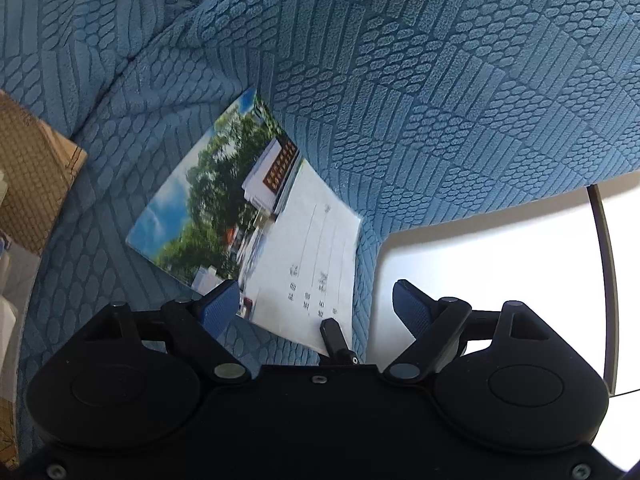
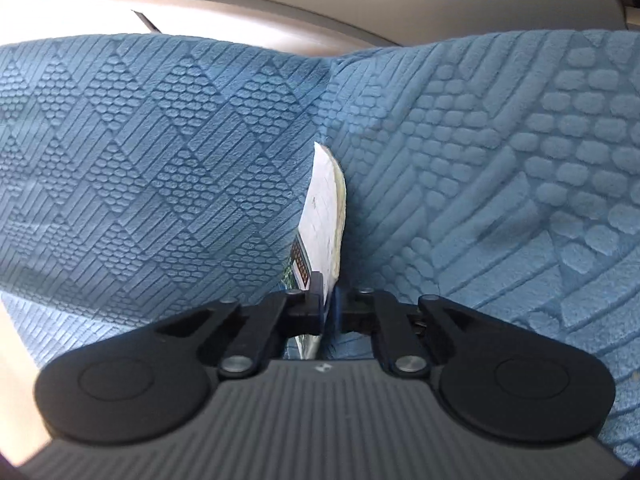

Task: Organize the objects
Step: 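Lift the photo postcard with both tools and carry it toward the book stack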

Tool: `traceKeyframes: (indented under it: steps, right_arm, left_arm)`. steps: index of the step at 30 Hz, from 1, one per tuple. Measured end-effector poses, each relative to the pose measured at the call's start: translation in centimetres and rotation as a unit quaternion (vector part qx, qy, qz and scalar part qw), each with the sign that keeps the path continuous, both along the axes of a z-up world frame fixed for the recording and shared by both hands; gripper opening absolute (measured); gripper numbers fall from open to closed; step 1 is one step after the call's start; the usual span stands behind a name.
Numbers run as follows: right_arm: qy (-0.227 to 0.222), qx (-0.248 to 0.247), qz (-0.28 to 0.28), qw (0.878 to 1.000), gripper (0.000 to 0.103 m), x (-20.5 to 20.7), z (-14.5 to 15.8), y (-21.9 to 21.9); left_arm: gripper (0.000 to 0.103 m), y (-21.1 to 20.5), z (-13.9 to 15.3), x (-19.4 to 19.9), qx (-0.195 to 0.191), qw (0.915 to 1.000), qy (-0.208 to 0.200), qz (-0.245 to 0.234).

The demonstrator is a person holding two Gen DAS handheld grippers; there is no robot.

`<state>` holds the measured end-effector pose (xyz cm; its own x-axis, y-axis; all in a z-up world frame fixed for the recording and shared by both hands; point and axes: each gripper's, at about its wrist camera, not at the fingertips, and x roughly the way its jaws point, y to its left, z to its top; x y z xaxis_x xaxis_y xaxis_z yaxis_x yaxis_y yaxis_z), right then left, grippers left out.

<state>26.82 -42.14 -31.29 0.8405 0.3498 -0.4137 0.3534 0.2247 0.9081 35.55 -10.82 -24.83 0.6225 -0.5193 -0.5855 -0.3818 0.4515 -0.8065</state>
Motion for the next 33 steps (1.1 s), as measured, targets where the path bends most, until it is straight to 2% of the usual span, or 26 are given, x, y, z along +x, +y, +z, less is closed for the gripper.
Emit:
traceKeyframes:
  steps: [10,13,16,18,21,26,30,33]
  right_arm:
    - [-0.011,0.019,0.017,1.000,0.006,-0.2,-0.1,0.2]
    - [-0.012,0.012,0.021,1.000,0.006,-0.3,0.1,0.2]
    - [-0.007,0.015,0.015,1.000,0.006,-0.1,-0.1,0.3]
    - [-0.013,0.016,0.017,1.000,0.006,-0.1,0.0,0.4]
    - [-0.016,0.015,0.022,1.000,0.006,-0.2,0.3,0.5]
    - [-0.014,0.041,0.020,0.999,0.006,-0.9,0.0,0.7]
    - [-0.020,0.033,0.022,0.999,0.007,-1.1,0.5,0.7]
    - [-0.018,0.029,0.028,0.999,0.012,-0.8,0.5,0.8]
  left_arm:
    - [0.082,-1.8,-0.5,-1.5,-0.032,0.9993,0.018,0.000]
    - [0.078,-2.7,-1.2,-1.5,-0.030,0.9991,0.027,-0.005]
    - [0.069,-3.4,-1.9,-1.2,-0.032,0.9988,0.037,-0.008]
    - [0.057,-3.6,-2.3,-0.9,-0.034,0.9984,0.046,-0.005]
    - [0.045,-3.8,-2.5,-0.5,-0.034,0.9984,0.045,0.000]
    - [0.031,-3.6,-3.0,0.1,-0.039,0.9976,0.051,0.025]
    - [0.014,-3.2,-3.3,0.0,-0.034,0.9979,0.048,0.026]
    - [0.007,-2.7,-3.2,-0.4,-0.033,0.9982,0.040,0.029]
